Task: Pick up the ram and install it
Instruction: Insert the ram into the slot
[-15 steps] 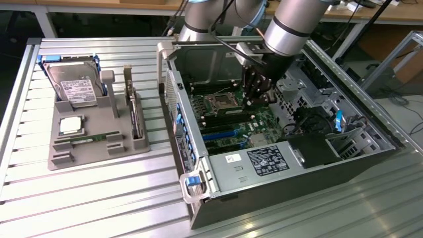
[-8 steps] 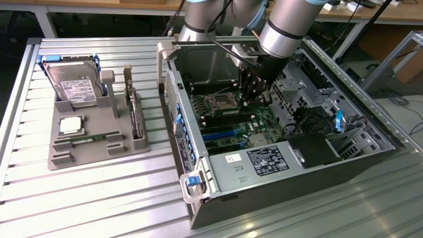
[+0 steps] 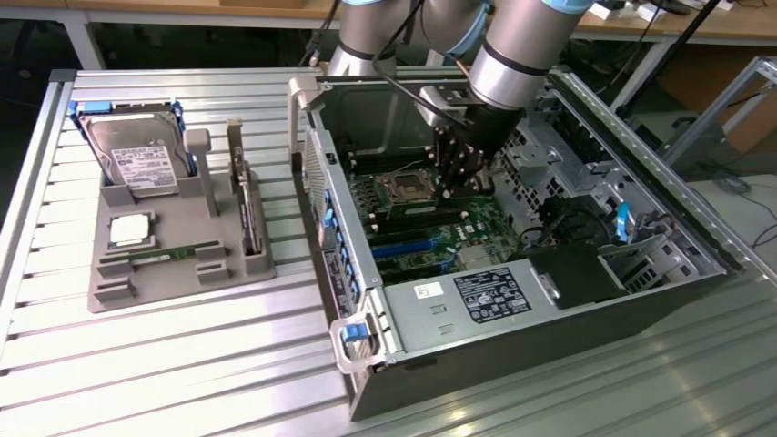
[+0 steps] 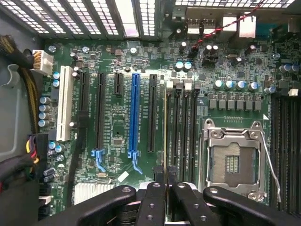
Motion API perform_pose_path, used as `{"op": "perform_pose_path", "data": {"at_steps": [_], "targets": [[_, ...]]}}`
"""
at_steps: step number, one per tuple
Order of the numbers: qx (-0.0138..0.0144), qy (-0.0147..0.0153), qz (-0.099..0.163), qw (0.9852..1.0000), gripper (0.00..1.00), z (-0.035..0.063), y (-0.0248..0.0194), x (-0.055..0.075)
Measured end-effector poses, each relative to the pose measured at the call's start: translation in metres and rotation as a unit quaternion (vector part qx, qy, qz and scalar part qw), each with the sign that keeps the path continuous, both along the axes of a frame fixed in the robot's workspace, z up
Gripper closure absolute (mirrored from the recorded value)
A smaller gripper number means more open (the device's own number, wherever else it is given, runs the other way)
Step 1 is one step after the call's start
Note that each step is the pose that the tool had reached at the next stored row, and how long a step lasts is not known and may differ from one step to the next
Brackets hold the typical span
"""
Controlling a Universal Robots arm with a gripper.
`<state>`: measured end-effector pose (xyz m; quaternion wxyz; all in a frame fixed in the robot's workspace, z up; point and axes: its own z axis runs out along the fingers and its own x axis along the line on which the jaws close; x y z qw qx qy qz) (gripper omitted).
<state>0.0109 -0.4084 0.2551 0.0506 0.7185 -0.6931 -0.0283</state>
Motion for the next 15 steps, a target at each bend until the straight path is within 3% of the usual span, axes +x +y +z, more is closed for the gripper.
{"op": "perform_pose_path", "data": {"at_steps": [6, 11, 15], "targets": [[-0.0005, 0.0, 0.0, 1.0, 0.88, -0.0063, 0.0016, -0.003], [-0.0037, 0.0, 0.0, 1.0, 0.88, -0.0098, 0.0016, -0.005], [-0.0039, 0.0, 0.0, 1.0, 0.88, -0.0115, 0.0016, -0.005]]}}
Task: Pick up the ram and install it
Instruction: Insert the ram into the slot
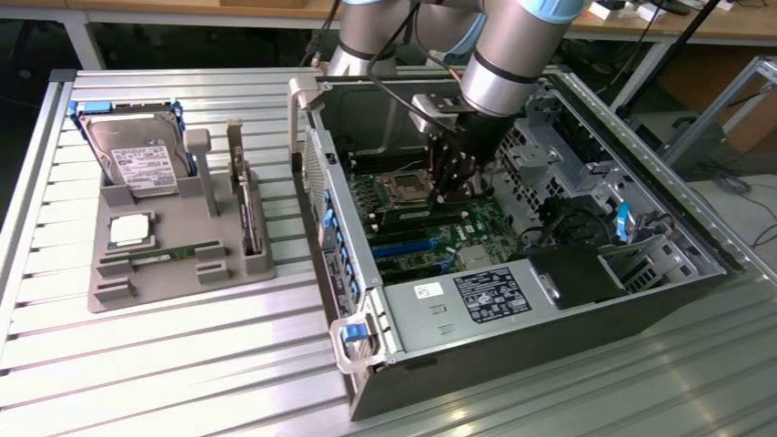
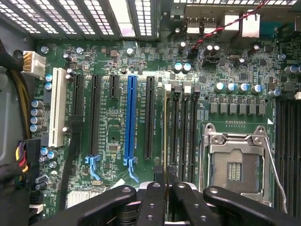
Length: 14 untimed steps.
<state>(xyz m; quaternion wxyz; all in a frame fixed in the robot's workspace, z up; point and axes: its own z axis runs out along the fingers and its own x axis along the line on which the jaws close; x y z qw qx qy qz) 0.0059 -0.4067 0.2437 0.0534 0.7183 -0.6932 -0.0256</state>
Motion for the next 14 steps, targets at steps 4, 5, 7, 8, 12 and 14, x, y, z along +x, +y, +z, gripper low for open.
{"op": "perform_pose_path", "data": {"at_steps": [4, 5, 7, 8, 12, 14], "targets": [[0.0, 0.0, 0.0, 1.0, 0.88, -0.005, 0.0, 0.0], [-0.0002, 0.0, 0.0, 1.0, 0.88, -0.0055, 0.0, 0.0], [0.0, 0.0, 0.0, 1.0, 0.88, -0.0063, 0.0, 0.0008], [0.0, 0.0, 0.0, 1.0, 0.88, -0.0066, 0.0, 0.0011], [0.0001, -0.0001, -0.003, 1.0, 0.88, -0.0091, 0.0013, 0.0017], [-0.0001, 0.0, -0.006, 1.0, 0.88, -0.0099, 0.0034, 0.0017]]}}
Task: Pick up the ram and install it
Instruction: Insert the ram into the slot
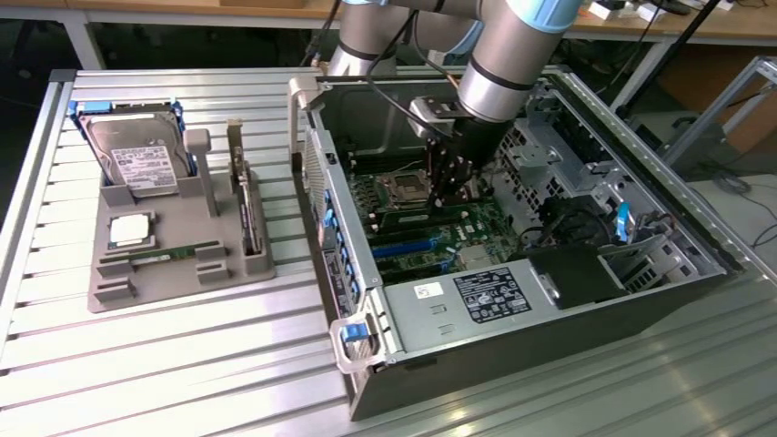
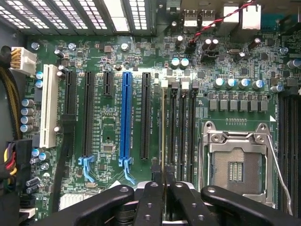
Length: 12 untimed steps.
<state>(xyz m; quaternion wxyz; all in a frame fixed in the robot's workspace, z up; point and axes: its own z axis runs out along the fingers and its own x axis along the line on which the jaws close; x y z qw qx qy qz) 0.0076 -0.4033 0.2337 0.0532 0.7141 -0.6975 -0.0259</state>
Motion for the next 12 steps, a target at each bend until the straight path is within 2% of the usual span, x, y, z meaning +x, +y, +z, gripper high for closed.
{"op": "perform_pose_path", "data": {"at_steps": [12], "targets": [[0.0, 0.0, -0.003, 1.0, 0.88, -0.0002, 0.0011, 0.0]]}}
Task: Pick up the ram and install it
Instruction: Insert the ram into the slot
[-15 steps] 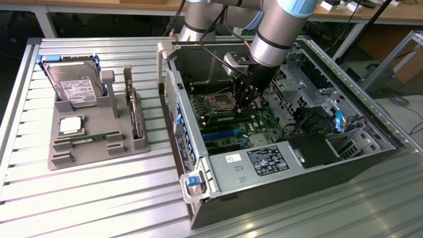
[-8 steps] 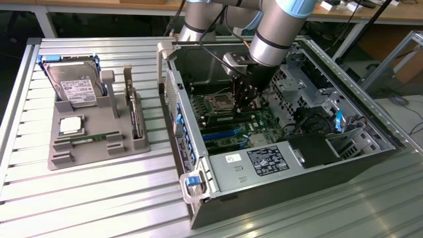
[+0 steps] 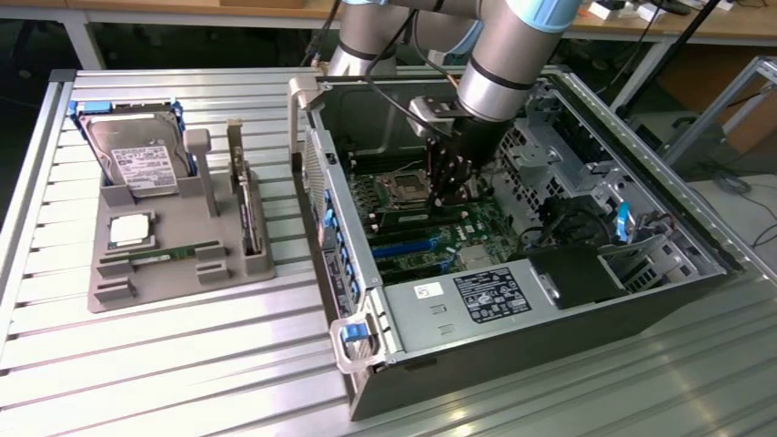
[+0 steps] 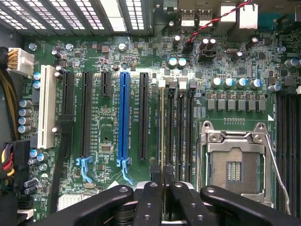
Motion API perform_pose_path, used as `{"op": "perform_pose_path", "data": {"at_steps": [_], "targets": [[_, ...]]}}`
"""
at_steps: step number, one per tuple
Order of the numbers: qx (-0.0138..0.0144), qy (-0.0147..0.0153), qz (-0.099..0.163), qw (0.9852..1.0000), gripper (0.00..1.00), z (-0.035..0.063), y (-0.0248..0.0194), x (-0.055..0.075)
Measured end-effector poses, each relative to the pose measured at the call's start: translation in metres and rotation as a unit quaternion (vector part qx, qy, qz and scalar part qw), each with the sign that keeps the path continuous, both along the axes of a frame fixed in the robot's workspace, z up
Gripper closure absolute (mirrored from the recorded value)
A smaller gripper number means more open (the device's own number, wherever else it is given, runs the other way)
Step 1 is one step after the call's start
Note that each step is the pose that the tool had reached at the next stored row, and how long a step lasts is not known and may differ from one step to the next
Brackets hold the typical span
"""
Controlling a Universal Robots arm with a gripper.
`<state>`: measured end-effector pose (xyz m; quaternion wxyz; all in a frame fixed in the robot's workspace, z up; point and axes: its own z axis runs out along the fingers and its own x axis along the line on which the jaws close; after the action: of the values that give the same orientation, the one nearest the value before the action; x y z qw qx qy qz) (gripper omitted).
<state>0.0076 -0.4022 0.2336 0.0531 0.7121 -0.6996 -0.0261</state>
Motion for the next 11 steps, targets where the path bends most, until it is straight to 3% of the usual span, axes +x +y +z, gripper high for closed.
{"op": "perform_pose_path", "data": {"at_steps": [6, 11], "targets": [[0.0031, 0.0, -0.005, 1.0, 0.88, -0.0021, 0.001, 0.0], [0.0034, 0.0001, -0.006, 1.0, 0.88, -0.004, 0.001, 0.0]]}}
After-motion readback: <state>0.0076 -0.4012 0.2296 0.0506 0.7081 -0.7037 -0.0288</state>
